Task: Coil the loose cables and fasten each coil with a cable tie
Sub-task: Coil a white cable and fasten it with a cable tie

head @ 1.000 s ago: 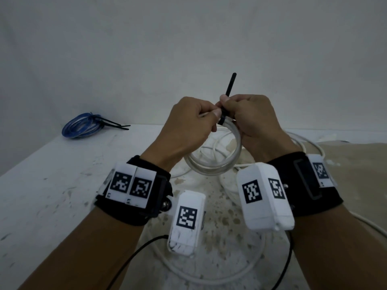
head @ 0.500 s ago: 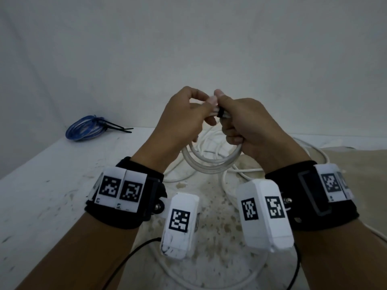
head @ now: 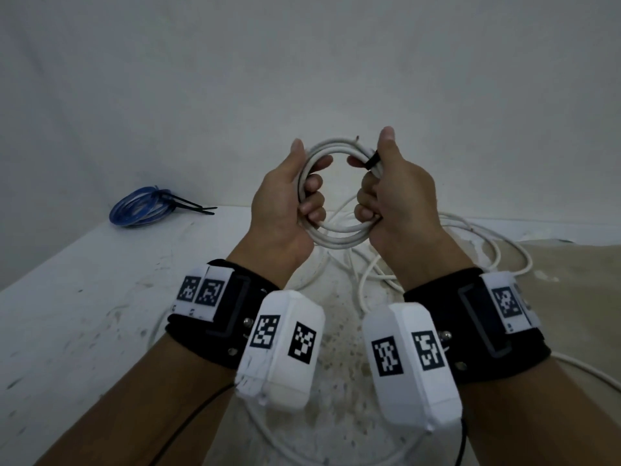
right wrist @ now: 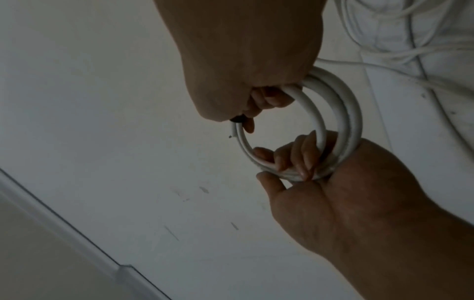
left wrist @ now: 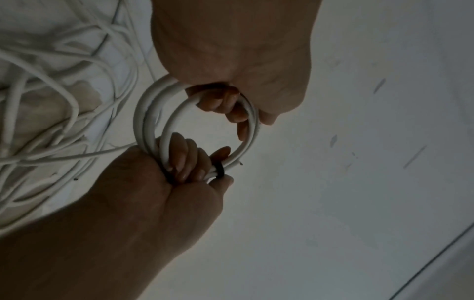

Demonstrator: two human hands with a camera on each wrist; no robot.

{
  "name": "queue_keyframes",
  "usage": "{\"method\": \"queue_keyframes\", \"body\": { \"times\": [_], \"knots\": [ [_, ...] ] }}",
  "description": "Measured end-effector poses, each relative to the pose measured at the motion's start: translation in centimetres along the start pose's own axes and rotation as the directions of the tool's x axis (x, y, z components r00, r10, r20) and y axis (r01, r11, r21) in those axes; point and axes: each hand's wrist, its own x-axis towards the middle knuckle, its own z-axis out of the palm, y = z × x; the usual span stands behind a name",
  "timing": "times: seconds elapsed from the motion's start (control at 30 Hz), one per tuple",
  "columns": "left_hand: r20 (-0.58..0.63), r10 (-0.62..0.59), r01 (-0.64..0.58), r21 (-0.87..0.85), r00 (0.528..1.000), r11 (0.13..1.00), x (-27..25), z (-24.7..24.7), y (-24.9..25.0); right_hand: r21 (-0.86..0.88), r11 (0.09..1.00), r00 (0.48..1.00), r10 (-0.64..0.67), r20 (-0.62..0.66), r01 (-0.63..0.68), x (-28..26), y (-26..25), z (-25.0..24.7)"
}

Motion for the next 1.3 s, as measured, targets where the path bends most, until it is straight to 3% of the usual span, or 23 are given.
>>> {"method": "queue_keyframes", "body": {
  "times": [0.07, 0.2, 0.43, 0.63, 0.8, 0.9, 1.0, 1.1, 1.3],
  "knots": [
    [-0.011, -0.011, 0.011, 0.021, 1.0, 1.0, 0.0, -0.1, 0.0, 0.039, 0.999, 1.0, -0.005, -0.024, 0.006, -0.1, 0.0, 0.1],
    [0.014, -0.055, 0.057, -0.125, 0.998, 0.99, 0.0, 0.2, -0.3, 0.107, 0.994, 0.997, -0.014, -0.076, 0.022, 0.0, -0.3, 0.0],
    [-0.164, 0.015, -0.024, -0.054, 0.986, 0.998, 1.1, -0.7, -0.2, 0.12, 0.99, 0.993, 0.067, 0.094, -0.078, -0.7, 0.7, 0.9],
    [-0.246, -0.062, 0.056, -0.029, 0.967, 0.998, 1.3, -1.9, -0.1, 0.012, 0.998, 0.991, 0.053, 0.12, -0.055, -0.1, 2.3, 1.1],
    [-0.278, -0.133, 0.125, -0.045, 0.951, 0.991, 0.9, -4.4, 2.2, -0.061, 0.989, 0.963, 0.147, 0.227, -0.136, -0.4, 2.2, 1.5],
    [-0.31, -0.127, 0.118, -0.048, 0.942, 0.992, -0.1, -5.7, 3.0, -0.062, 0.985, 0.945, 0.17, 0.28, -0.159, -1.5, 1.9, 2.5],
    [-0.371, -0.097, 0.104, 0.0, 0.924, 0.995, -1.2, -7.3, 3.4, -0.212, 0.96, 0.92, 0.241, 0.309, -0.181, -2.6, 1.9, 3.2],
    [-0.422, -0.088, 0.122, 0.052, 0.902, 0.991, -1.9, -9.3, 3.6, -0.363, 0.912, 0.894, 0.313, 0.321, -0.189, -3.1, 2.5, 3.9],
    [-0.415, -0.218, 0.181, -0.128, 0.883, 0.975, -2.5, -12.9, 4.3, -0.314, 0.888, 0.88, 0.415, 0.231, -0.336, -2.3, 4.9, 6.4]
  ]
}}
